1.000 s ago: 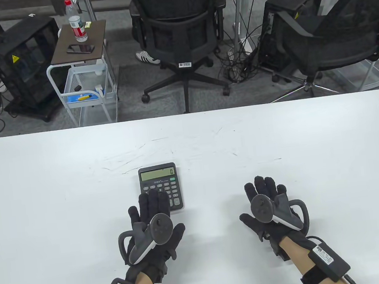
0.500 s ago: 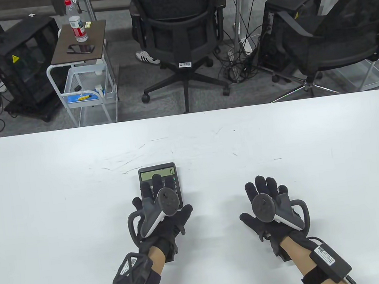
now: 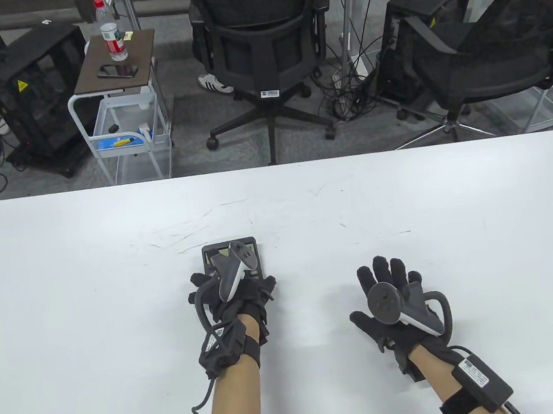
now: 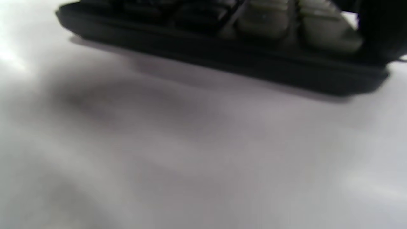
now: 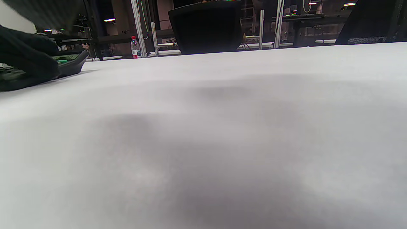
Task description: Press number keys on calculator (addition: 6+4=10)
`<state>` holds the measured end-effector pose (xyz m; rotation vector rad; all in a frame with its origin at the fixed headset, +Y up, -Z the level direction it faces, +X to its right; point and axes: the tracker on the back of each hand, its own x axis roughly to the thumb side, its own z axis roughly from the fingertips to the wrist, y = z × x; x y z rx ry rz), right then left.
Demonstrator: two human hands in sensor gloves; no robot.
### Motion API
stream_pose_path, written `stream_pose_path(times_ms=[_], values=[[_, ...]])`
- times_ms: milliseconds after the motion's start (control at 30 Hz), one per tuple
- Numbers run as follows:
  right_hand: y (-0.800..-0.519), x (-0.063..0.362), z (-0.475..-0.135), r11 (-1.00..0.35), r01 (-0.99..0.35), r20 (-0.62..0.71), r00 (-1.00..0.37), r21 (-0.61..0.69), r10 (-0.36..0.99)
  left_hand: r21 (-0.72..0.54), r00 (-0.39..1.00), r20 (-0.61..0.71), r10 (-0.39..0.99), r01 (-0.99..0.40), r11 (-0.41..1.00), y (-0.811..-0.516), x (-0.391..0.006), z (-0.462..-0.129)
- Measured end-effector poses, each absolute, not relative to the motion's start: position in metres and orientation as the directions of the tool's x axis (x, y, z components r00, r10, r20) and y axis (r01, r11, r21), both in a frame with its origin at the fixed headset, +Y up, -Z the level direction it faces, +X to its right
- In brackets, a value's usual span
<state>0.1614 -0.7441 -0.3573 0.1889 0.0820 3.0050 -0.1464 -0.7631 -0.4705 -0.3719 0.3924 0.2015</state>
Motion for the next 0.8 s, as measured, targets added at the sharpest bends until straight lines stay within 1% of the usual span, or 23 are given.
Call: stream_pose_path(times_ms=[33, 100, 267, 467, 633, 733, 800], values=[[-0.744, 0.162, -0.357, -0.990, -0.128, 0.119, -0.984, 0.062, 0.135, -0.296, 0.896, -0.419, 0.145, -0.286, 0.912, -0.764, -0.146, -0.471], [-0.744, 0.162, -0.357, -0.990, -0.131, 0.120, -0.983, 0.062, 0.137, -0.303, 0.901, -0.416, 0.125, -0.266, 0.915, -0.765, -0.145, -0.472], [-0.745, 0.161, -0.356, -0.990, -0.122, 0.124, -0.984, 0.066, 0.130, -0.242, 0.893, -0.429, 0.138, -0.260, 0.935, -0.763, -0.142, -0.470], [-0.745, 0.161, -0.357, -0.990, -0.125, 0.121, -0.984, 0.060, 0.132, -0.177, 0.886, -0.428, 0.178, -0.275, 0.945, -0.755, -0.139, -0.455], [-0.746, 0.162, -0.358, -0.990, -0.126, 0.110, -0.985, 0.062, 0.132, -0.172, 0.903, -0.387, 0.186, -0.269, 0.948, -0.746, -0.117, -0.438], [-0.746, 0.162, -0.358, -0.990, -0.127, 0.106, -0.985, 0.063, 0.133, -0.173, 0.914, -0.362, 0.182, -0.258, 0.951, -0.747, -0.100, -0.429], [-0.745, 0.164, -0.358, -0.989, -0.136, 0.099, -0.985, 0.062, 0.142, -0.195, 0.921, -0.345, 0.180, -0.258, 0.946, -0.749, -0.085, -0.421]])
